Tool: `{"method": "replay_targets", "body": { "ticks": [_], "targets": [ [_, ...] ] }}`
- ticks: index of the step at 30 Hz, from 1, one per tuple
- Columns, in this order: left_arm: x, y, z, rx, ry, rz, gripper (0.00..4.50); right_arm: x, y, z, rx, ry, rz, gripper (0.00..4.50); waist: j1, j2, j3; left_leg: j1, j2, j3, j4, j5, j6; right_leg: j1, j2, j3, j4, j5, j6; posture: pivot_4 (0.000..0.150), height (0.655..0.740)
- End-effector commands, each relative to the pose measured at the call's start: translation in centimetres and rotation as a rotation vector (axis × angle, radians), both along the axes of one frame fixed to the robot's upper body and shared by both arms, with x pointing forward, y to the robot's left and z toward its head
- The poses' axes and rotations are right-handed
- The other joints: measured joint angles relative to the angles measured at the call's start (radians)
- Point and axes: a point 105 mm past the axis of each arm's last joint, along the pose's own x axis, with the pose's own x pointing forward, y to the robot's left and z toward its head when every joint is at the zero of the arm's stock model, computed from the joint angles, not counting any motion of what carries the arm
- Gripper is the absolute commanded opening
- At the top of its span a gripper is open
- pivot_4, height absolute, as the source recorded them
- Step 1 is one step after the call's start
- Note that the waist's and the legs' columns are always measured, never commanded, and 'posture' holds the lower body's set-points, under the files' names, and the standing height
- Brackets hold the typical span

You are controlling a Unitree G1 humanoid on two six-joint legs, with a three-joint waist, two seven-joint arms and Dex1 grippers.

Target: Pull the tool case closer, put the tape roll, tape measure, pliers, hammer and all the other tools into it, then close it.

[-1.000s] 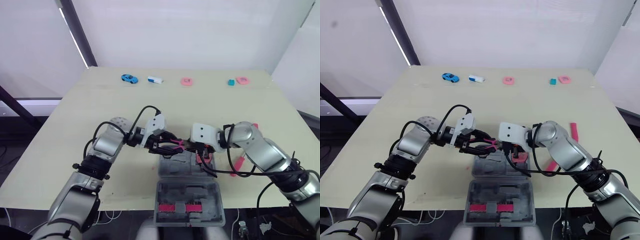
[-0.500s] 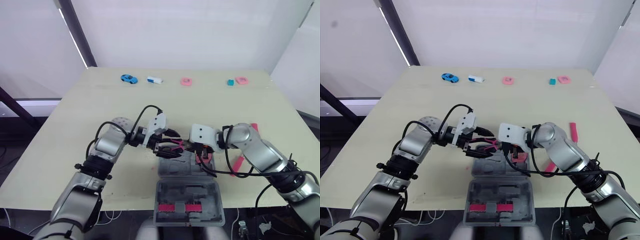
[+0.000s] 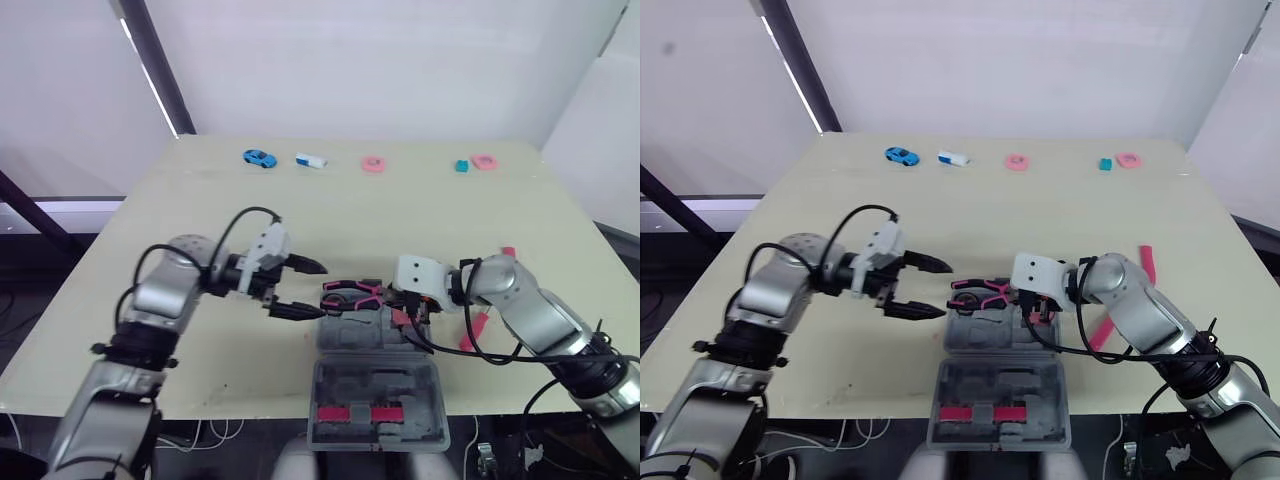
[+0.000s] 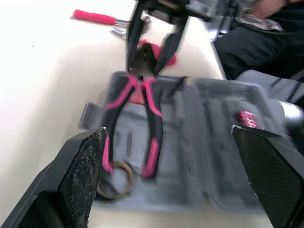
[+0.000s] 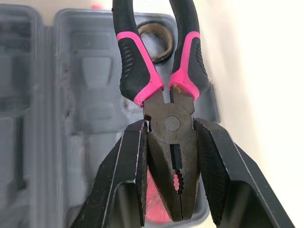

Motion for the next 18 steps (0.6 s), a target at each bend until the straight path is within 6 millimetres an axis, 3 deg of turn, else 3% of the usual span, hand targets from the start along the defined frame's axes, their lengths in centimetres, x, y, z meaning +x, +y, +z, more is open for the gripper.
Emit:
{"method": "replay_targets", "body": {
  "ticks": [1, 8, 12, 18],
  "targets": [
    [-1.8, 1.4, 2.3, -0.017, -0.053, -0.064, 4.46, -0.4, -0.4, 2.0, 0.011, -0.076, 0.021, 1.18, 0.0, 0.0, 0.0, 0.0, 0.0, 0.0, 0.0, 0.0, 0.0, 0.0, 0.0, 0.0, 0.0, 0.0, 0.0, 0.15, 0.74],
    [-3.8, 4.2, 3.6, -0.037, -0.006, -0.031, 4.46, -1.7, -1.2, 1.5, -0.028, -0.061, 0.042, 1.18, 0.001, 0.0, 0.0, 0.001, 0.001, 0.0, 0.0, 0.0, 0.0, 0.0, 0.0, 0.0, 0.001, 0.0, 0.0, 0.15, 0.74],
    [-4.4, 5.4, 2.6, 0.027, 0.007, -0.019, 4.46, -2.1, -1.2, 1.1, -0.063, -0.062, 0.059, 1.18, 0.002, 0.001, 0.0, 0.001, 0.001, 0.001, 0.0, 0.0, 0.0, 0.0, 0.0, 0.0, 0.001, -0.001, -0.001, 0.15, 0.74],
    [-4.3, 5.3, 2.1, 0.056, -0.013, -0.042, 4.46, -1.9, -0.5, -0.1, -0.145, -0.094, 0.076, 1.18, 0.003, 0.001, 0.0, 0.001, 0.001, 0.001, 0.0, 0.0, 0.0, -0.001, 0.0, 0.0, 0.001, -0.001, -0.001, 0.15, 0.74]
  ]
}}
